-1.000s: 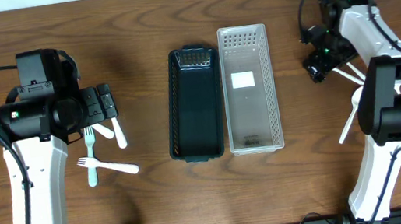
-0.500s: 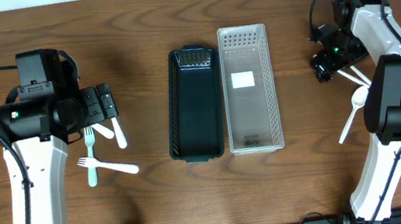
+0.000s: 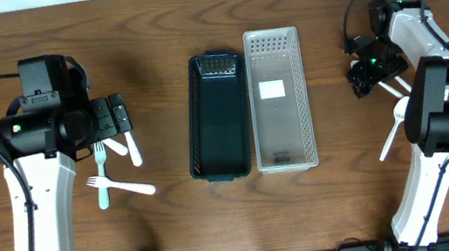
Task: Pack container
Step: 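Grasp a white spoon on the right with the right gripper, then carry the spoon over the white tray and release it inside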
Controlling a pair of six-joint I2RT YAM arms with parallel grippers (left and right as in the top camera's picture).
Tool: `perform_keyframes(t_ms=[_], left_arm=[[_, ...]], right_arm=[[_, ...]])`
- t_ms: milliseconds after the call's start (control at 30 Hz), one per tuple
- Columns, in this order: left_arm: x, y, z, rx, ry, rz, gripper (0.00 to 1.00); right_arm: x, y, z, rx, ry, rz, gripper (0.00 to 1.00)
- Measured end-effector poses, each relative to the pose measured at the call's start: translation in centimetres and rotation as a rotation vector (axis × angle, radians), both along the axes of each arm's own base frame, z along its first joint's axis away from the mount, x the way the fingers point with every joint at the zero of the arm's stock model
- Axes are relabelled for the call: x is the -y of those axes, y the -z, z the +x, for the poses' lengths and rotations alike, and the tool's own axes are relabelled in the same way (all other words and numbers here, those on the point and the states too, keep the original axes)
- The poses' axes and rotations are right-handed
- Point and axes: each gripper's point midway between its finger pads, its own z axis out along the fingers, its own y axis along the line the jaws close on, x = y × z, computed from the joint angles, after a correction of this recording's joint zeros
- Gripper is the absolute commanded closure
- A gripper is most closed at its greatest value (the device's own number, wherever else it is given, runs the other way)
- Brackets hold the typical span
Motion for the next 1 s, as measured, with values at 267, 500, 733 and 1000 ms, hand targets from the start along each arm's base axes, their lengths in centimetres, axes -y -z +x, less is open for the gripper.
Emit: perform_keyframes(t_ms=[267,500,733,1000], left_arm=[[0.0,0.0,0.0,0.0,0.0,0.0,0.02],[0.0,0.0,0.0,0.0,0.0,0.0,0.02],[0.0,0.0,0.0,0.0,0.0,0.0,0.02],[0.0,0.0,0.0,0.0,0.0,0.0,0.02]], right_arm=[[-0.2,0.0,-0.1,-0.005,0.046,-0.006,0.77],[-0.5,0.0,-0.2,-0.008,0.065,-0.008,0.93],[-0.9,0.0,-0.1,-0.007,0.07,-0.014,0.99],[-4.2,-3.6,2.5,0.063,0.034,-0.011,0.99]])
